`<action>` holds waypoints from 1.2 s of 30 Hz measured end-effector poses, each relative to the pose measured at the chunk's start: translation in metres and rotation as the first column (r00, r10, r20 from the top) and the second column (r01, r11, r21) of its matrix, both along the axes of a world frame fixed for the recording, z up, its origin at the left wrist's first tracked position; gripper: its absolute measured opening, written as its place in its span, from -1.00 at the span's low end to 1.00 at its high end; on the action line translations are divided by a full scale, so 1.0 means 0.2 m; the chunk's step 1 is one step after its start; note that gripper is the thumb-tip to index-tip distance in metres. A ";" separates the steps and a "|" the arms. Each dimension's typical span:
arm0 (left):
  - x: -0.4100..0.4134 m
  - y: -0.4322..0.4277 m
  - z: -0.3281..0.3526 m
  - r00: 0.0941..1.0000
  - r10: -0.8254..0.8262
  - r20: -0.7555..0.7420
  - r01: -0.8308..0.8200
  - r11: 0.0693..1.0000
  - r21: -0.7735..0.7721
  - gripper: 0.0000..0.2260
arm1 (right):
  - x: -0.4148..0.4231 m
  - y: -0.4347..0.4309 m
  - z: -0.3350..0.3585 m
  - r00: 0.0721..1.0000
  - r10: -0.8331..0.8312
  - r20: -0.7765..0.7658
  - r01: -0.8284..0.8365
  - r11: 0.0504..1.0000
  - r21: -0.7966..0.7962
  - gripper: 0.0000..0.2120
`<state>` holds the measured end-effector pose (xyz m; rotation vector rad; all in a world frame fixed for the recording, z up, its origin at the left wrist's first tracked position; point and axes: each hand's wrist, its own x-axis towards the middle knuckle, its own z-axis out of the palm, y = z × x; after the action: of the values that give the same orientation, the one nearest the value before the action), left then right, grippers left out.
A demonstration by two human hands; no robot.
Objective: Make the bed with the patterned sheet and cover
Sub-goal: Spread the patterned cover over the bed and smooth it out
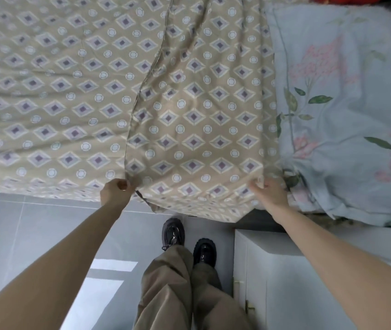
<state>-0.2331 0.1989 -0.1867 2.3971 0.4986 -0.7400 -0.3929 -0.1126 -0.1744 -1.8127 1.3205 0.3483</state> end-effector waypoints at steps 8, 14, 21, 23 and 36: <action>-0.04 0.00 0.02 0.998 0.021 0.054 -0.026 0.996 0.089 -0.78 | -0.06 0.03 -0.01 0.998 0.059 -0.007 -0.059 0.987 -0.152 -0.91; -0.05 -0.05 0.01 0.993 0.118 -0.001 -0.118 0.993 -0.015 -0.55 | -0.08 0.04 0.00 1.000 0.010 0.029 -0.007 0.994 -0.106 -0.85; -0.08 -0.11 -0.07 0.989 0.092 0.111 -0.103 0.990 0.092 -0.71 | -0.05 0.14 -0.05 0.985 -0.151 0.080 0.161 0.978 -0.131 -0.79; -0.09 -0.13 -0.07 0.978 0.147 0.151 -0.161 0.983 0.091 -0.73 | -0.04 0.18 -0.05 0.976 -0.196 0.100 0.207 0.971 -0.120 -0.74; -0.08 -0.02 -0.02 0.931 0.343 0.122 -0.311 0.923 -0.226 -0.71 | -0.09 0.26 -0.05 0.940 -0.176 0.292 0.260 0.924 -0.280 -0.88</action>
<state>-0.2483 0.1952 -0.1906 2.0889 0.7004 -0.4233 -0.4119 -0.0615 -0.1836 -1.8640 1.4305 -0.2346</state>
